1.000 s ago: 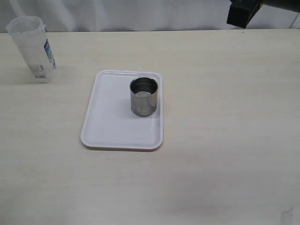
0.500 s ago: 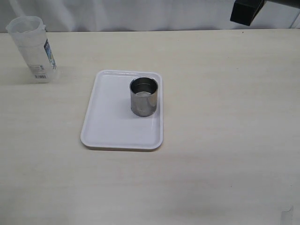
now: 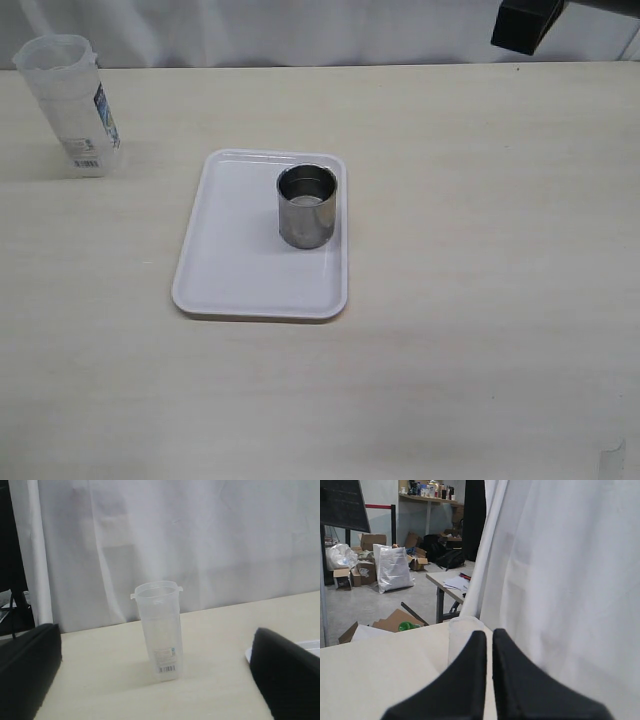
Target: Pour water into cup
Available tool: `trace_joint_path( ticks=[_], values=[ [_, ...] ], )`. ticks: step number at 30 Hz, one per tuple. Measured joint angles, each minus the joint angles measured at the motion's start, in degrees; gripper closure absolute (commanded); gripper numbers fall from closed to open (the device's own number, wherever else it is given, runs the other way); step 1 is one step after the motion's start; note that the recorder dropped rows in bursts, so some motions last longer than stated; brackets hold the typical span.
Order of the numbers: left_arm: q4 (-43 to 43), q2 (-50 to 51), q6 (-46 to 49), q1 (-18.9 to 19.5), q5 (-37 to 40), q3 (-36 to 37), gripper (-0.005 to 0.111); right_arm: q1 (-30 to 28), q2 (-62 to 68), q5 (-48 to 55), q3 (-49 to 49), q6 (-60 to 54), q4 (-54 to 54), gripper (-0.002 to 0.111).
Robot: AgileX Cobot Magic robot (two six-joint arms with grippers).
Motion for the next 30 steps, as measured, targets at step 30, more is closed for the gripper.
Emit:
trace_joint_path(
  ticks=[30],
  values=[
    [-23.0,-12.85,17.87,0.0,17.73,0.0,0.011,0.0,0.0,0.0,0.0,0.0,0.0,0.104]
  ],
)
